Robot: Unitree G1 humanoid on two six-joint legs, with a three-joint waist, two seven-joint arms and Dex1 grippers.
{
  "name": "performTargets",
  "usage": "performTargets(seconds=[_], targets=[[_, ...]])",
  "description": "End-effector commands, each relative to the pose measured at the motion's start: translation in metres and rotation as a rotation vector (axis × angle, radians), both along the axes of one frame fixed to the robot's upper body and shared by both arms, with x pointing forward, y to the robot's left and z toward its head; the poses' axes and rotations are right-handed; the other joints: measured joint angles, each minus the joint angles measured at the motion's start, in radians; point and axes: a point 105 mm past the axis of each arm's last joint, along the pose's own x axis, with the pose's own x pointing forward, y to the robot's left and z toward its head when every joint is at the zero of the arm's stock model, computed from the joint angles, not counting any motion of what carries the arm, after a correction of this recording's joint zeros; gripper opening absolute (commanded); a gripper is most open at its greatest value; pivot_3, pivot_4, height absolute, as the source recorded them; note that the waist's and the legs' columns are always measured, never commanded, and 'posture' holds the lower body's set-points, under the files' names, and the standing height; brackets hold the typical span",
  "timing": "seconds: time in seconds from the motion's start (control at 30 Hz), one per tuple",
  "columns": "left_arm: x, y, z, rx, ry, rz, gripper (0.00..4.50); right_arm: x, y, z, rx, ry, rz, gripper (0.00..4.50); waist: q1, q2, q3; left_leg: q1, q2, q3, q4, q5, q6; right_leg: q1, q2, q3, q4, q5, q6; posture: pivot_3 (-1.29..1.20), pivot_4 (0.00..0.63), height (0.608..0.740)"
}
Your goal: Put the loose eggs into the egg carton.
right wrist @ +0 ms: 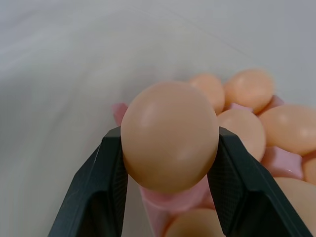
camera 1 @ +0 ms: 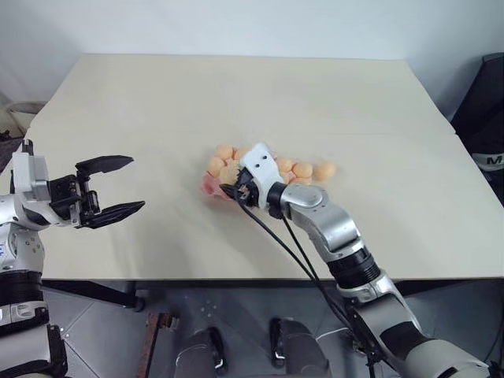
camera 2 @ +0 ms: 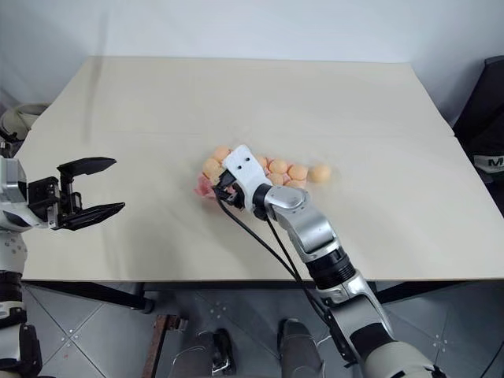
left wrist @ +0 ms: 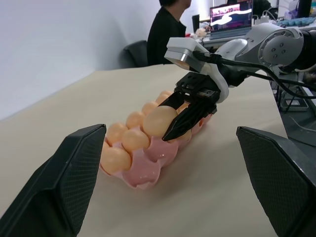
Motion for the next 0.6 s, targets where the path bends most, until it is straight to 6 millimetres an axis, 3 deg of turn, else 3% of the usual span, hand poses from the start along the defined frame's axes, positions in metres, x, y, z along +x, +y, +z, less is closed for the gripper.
performTargets(seconds=[0.03, 0.1, 0.13, 0.23, 0.37, 0.6], targets=[[-0.012, 0.005, 0.014, 0.032, -0.053, -0.029, 4.50, -0.002, 0.009, 0.013, 0.010, -0.062, 0.029, 2.13, 0.001, 0.000, 0.000, 0.000, 0.000, 0.000, 0.000, 0.000, 0.000, 0.000, 0.000, 0.000, 0.000, 0.000, 0.000, 0.00, 0.150, 0.740], [-0.013, 0.006, 0.014, 0.032, -0.053, -0.027, 4.50, -0.001, 0.010, 0.012, 0.005, -0.062, 0.028, 2.13, 0.002, 0.000, 0.000, 0.000, 0.000, 0.000, 0.000, -0.001, -0.001, 0.000, 0.000, 0.000, 0.000, 0.000, 0.000, 0.00, 0.150, 0.740], [-0.013, 0.007, 0.015, 0.033, -0.053, -0.026, 4.50, 0.000, 0.010, 0.011, 0.001, -0.060, 0.028, 2.34, 0.002, 0.000, 0.000, 0.000, 0.000, 0.000, 0.000, -0.001, -0.003, 0.000, 0.000, 0.000, 0.000, 0.000, 0.000, 0.00, 0.150, 0.740], [-0.015, 0.008, 0.015, 0.035, -0.048, -0.026, 4.50, 0.001, 0.009, 0.008, -0.009, -0.058, 0.023, 3.06, 0.002, 0.000, 0.000, 0.000, 0.000, 0.000, 0.000, -0.002, -0.003, 0.000, 0.000, 0.000, 0.000, 0.000, 0.000, 0.00, 0.150, 0.740], [-0.017, 0.010, 0.016, 0.041, -0.032, -0.045, 4.50, 0.002, 0.007, 0.008, -0.012, -0.062, 0.015, 4.37, -0.001, 0.000, 0.000, 0.000, 0.000, 0.000, 0.000, -0.002, -0.004, 0.000, 0.000, 0.000, 0.000, 0.000, 0.000, 0.00, 0.150, 0.740], [-0.025, 0.010, 0.013, 0.069, 0.074, -0.108, 4.50, -0.005, -0.005, 0.032, 0.059, -0.105, 0.032, 4.44, -0.001, 0.000, 0.000, 0.000, 0.001, 0.000, -0.001, -0.002, -0.005, -0.001, 0.000, 0.000, 0.000, -0.001, -0.001, 0.00, 0.150, 0.740]])
